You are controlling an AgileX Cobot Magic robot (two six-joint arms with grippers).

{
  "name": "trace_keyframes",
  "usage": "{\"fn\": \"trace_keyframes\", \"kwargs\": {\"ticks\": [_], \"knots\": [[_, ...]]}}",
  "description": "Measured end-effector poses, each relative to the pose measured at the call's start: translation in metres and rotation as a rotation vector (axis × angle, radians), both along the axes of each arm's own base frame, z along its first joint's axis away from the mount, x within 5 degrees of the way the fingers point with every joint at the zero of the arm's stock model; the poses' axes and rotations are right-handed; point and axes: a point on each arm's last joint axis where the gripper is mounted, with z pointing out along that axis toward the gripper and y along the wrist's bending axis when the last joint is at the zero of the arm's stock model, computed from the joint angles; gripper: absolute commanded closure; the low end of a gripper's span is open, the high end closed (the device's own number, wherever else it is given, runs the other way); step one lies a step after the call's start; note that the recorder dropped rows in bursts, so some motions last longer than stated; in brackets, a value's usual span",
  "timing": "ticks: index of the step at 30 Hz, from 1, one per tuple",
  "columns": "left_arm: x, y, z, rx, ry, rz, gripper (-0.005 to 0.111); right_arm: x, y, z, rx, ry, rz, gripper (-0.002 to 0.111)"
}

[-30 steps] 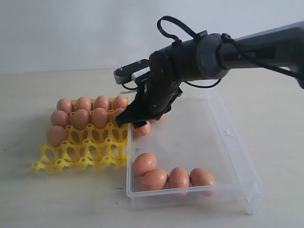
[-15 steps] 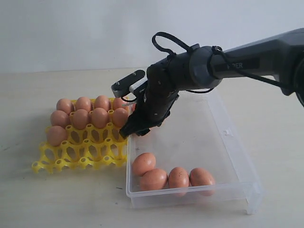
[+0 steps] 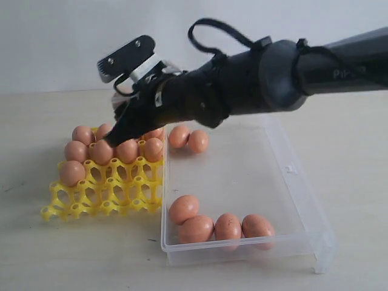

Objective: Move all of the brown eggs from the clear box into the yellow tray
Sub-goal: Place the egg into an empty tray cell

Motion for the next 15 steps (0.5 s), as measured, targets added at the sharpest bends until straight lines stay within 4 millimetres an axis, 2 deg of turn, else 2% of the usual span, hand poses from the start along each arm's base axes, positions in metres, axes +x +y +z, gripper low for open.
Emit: {"fn": "trace_keyframes", "kwargs": {"ticks": [3,6,10,13,15], "knots": [[0.000,0.000,0.000,0.000,0.000,0.000,0.107,-0.025,0.026,-0.023,0.100,-0.058,0.091,0.108],[0.000,0.000,0.000,0.000,0.000,0.000,0.107,-0.033,0.041,-0.044,0.174,-0.057,0.119,0.108],[0.000,0.000,0.000,0.000,0.000,0.000,0.107,-0.033,0.045,-0.071,0.202,-0.002,0.098,0.108],[0.000,0.000,0.000,0.000,0.000,0.000,0.107,-0.033,0.046,-0.081,0.204,0.013,0.094,0.107],[0.000,0.000,0.000,0.000,0.000,0.000,0.107,-0.032,0.046,-0.088,0.210,0.014,0.095,0.099]]}}
